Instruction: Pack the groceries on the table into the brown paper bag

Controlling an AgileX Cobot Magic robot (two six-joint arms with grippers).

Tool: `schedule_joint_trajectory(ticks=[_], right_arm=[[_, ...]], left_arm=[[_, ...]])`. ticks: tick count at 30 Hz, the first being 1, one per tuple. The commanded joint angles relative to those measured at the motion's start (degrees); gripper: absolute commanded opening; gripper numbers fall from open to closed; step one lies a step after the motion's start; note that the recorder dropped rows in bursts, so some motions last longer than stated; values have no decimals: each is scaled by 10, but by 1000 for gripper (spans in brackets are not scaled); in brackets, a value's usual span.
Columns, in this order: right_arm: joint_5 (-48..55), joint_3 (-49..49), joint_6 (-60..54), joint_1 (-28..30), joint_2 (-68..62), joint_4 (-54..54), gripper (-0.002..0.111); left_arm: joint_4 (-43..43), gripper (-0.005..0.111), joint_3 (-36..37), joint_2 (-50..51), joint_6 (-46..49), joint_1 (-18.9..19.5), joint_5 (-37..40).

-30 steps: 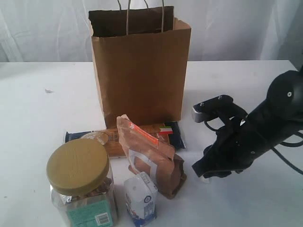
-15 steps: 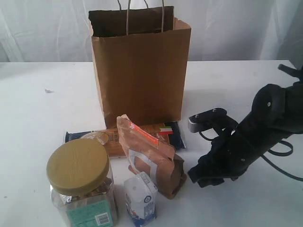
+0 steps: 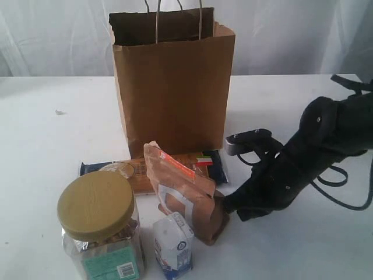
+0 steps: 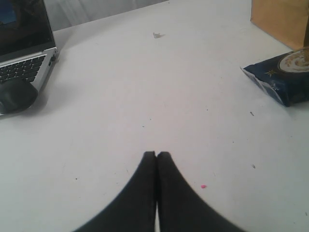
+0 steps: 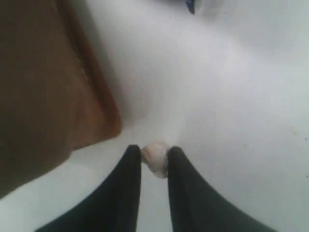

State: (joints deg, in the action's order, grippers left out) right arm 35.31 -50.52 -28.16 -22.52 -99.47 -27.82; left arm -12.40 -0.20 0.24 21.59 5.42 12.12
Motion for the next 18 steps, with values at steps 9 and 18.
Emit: schedule_joint_trajectory(ticks=[9, 18], right_arm=[[161, -36, -197, 3, 130, -232, 0], [152, -19, -347, 3, 297, -269, 0]], left_arm=[[-1, 0, 2, -2, -1, 1, -1], [-1, 0, 2, -2, -1, 1, -1]])
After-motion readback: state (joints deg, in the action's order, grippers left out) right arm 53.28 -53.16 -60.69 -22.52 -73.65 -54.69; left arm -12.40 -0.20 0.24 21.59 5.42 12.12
